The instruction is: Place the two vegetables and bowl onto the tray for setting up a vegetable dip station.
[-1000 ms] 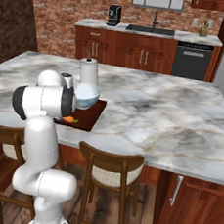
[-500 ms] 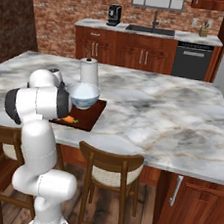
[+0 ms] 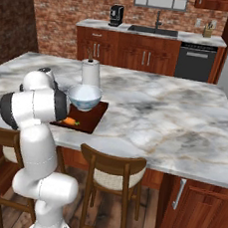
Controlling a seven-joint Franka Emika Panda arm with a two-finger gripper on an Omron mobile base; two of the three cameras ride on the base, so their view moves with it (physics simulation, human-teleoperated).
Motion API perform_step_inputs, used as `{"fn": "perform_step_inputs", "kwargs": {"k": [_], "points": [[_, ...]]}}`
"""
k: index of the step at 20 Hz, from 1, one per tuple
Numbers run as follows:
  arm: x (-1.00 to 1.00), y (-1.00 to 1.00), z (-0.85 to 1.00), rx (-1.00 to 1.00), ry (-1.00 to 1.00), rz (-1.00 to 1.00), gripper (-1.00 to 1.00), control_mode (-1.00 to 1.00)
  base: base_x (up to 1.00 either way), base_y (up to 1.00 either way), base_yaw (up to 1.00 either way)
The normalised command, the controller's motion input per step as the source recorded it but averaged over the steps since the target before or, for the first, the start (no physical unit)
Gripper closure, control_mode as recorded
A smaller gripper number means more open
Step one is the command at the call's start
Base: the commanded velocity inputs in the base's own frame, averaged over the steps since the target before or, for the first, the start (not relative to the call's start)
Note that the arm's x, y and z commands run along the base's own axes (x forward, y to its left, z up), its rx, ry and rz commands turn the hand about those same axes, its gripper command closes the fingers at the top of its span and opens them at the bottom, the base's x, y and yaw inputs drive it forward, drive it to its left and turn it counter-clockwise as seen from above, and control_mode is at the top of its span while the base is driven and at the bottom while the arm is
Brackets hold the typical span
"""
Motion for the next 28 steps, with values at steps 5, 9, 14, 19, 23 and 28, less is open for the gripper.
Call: {"fn": "perform_step_inputs", "kwargs": {"k": [5, 9, 14, 19, 23, 28], "points": [[-0.03, 0.23, 0.06, 0.01, -0.13, 0.28, -1.00, -1.00, 0.00, 0.00, 0.00], [-0.01, 0.21, 0.03, 0.03, -0.16, 0.26, -1.00, -1.00, 0.00, 0.00, 0.00], [0.03, 0.20, 0.05, 0.04, -0.14, 0.21, -1.00, -1.00, 0.00, 0.00, 0.00], [0.13, 0.24, 0.05, 0.04, -0.07, 0.17, -1.00, -1.00, 0.00, 0.00, 0.00], [0.18, 0.32, 0.00, 0.01, -0.04, 0.12, -1.00, -1.00, 0.00, 0.00, 0.00], [0.21, 0.31, 0.03, 0.00, -0.02, 0.09, -1.00, -1.00, 0.00, 0.00, 0.00]]}}
